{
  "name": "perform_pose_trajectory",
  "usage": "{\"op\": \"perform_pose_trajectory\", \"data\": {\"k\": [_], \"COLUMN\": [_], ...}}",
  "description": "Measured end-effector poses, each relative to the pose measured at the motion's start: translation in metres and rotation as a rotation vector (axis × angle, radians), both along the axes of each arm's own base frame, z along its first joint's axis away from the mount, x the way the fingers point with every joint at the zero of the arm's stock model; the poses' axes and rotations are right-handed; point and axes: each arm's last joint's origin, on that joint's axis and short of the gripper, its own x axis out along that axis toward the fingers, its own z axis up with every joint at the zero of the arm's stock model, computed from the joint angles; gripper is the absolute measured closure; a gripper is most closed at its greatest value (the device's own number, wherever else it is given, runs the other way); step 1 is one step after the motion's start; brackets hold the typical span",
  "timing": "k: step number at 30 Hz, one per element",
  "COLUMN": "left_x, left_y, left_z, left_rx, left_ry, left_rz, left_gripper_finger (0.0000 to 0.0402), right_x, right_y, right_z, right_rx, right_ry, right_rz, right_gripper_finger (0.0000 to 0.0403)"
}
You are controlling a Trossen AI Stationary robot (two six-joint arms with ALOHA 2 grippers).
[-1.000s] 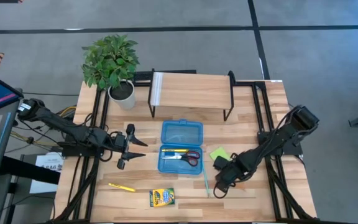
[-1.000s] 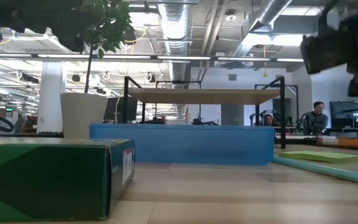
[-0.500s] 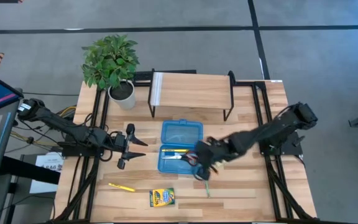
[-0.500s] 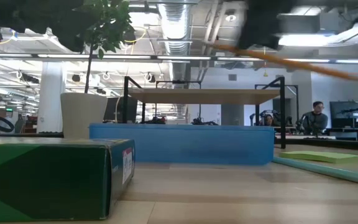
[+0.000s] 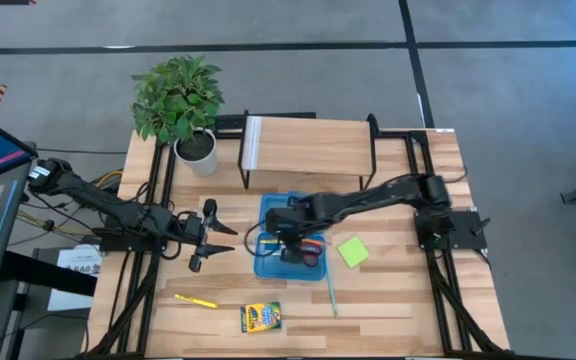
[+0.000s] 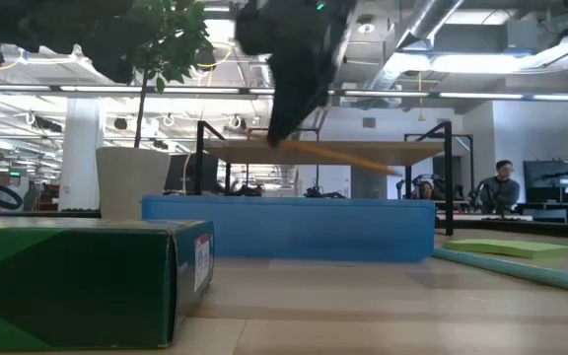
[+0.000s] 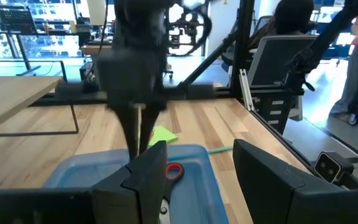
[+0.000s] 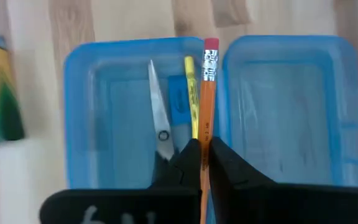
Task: Pack school essentials
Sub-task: Put the orange pencil into the blue supply box
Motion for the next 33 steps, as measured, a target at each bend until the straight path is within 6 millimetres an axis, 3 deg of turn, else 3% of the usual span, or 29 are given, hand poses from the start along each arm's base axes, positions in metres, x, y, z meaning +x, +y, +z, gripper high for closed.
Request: {"op": "perform_pose_trajectory", "data": {"k": [6, 14, 28, 33], "left_x": [0.000, 0.000, 0.000, 0.000], "left_y": [0.000, 0.000, 0.000, 0.000], "left_z": [0.000, 0.000, 0.000, 0.000], "left_rx": [0.002, 0.002, 0.001, 0.001], "left_ry": [0.003, 0.002, 0.001, 0.001], "left_rz": [0.000, 0.000, 0.000, 0.000], "left_gripper_finger": [0.0228, 0.0228, 0.0228, 0.0228], "right_x": [0.021, 0.027, 0.028, 0.028], "right_y": [0.007, 0.011, 0.005, 0.005], "right_z": [-0.021, -0.037, -0.036, -0.036], "right_rx": [-0.041, -0.057, -0.053, -0.029], "right_ry": [0.043, 0.088, 0.086, 0.088], "right_rz": [0.103, 0.141, 0.125, 0.131], "right_gripper_finger": [0.0379, 0.0379, 0.0378, 0.0358]}}
